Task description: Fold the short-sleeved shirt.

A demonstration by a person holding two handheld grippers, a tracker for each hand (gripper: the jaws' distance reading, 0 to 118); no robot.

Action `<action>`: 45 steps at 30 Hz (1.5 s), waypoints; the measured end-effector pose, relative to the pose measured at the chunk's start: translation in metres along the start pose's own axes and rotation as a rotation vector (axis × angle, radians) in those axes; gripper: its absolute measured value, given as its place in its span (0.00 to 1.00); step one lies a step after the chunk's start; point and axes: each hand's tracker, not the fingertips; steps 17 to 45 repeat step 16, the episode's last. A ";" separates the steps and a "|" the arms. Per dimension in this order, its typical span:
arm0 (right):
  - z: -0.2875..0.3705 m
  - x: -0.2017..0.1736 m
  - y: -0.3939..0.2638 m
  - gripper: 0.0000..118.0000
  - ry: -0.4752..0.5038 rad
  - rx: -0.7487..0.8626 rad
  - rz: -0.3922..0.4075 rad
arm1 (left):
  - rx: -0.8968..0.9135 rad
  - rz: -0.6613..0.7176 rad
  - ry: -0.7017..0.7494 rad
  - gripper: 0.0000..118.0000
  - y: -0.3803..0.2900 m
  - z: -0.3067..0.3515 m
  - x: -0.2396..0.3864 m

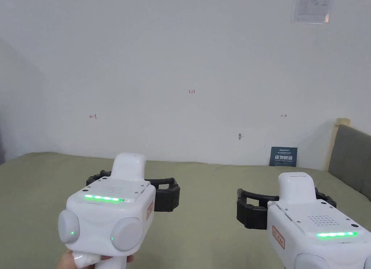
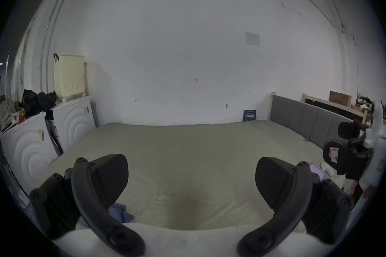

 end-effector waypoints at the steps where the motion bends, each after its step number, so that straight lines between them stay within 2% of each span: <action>1: 0.000 0.000 0.000 1.00 0.000 0.001 0.000 | 0.006 -0.001 0.010 1.00 0.000 0.000 0.001; 5: -0.001 0.001 0.002 1.00 -0.001 0.005 -0.004 | 0.049 -0.049 0.094 1.00 -0.001 0.005 0.006; 45: -0.003 0.000 0.002 1.00 0.000 0.005 0.001 | 0.083 -0.037 0.066 1.00 -0.006 0.007 0.002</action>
